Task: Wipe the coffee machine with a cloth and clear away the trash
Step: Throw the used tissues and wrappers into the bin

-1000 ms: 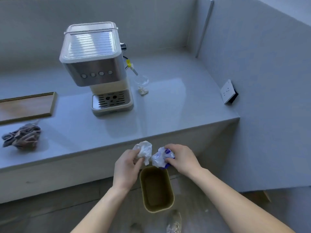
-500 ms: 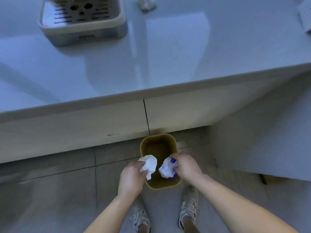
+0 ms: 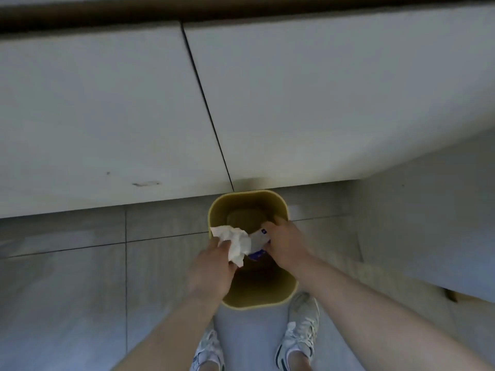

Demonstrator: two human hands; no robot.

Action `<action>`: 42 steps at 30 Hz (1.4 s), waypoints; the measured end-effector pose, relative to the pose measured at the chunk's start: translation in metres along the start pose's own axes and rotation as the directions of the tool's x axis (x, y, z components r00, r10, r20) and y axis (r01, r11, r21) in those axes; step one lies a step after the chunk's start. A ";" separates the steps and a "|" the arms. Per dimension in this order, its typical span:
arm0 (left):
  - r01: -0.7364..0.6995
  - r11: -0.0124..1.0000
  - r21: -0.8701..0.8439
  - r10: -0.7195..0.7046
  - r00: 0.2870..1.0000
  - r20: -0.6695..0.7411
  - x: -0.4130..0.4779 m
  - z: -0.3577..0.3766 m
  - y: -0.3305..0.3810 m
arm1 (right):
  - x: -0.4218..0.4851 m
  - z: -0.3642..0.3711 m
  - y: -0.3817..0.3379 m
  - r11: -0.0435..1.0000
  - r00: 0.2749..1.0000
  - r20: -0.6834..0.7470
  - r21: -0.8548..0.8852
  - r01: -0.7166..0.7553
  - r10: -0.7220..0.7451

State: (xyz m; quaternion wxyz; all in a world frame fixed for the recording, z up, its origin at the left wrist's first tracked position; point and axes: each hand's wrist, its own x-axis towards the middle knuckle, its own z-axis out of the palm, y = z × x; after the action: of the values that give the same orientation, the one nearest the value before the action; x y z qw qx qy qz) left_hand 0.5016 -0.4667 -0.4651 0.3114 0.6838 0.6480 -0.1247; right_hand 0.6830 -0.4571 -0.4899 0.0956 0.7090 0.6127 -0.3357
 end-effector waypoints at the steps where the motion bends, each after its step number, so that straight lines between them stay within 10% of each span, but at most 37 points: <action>1: 0.002 1.000 0.021 -0.002 1.000 0.002 0.000 0.000 0.000 | 0.002 0.001 0.000 1.000 1.000 -0.001 0.004 0.003 -0.003; 22: -0.105 0.976 0.192 0.125 0.988 -0.094 -0.048 -0.061 0.025 | -0.053 -0.065 -0.028 0.986 0.986 -0.057 -0.059 0.154 -0.157; 42: -0.062 0.981 0.186 0.121 0.938 -0.325 -0.230 -0.280 0.114 | -0.244 -0.317 -0.082 0.955 0.911 -0.287 -0.062 0.290 -0.295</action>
State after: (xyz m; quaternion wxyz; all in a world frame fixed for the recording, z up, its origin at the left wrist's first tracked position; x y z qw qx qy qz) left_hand 0.5164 -0.4847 -0.0863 0.1416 0.7489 0.6456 -0.0480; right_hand 0.7150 -0.4612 -0.0824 -0.0412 0.6502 0.7222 -0.2322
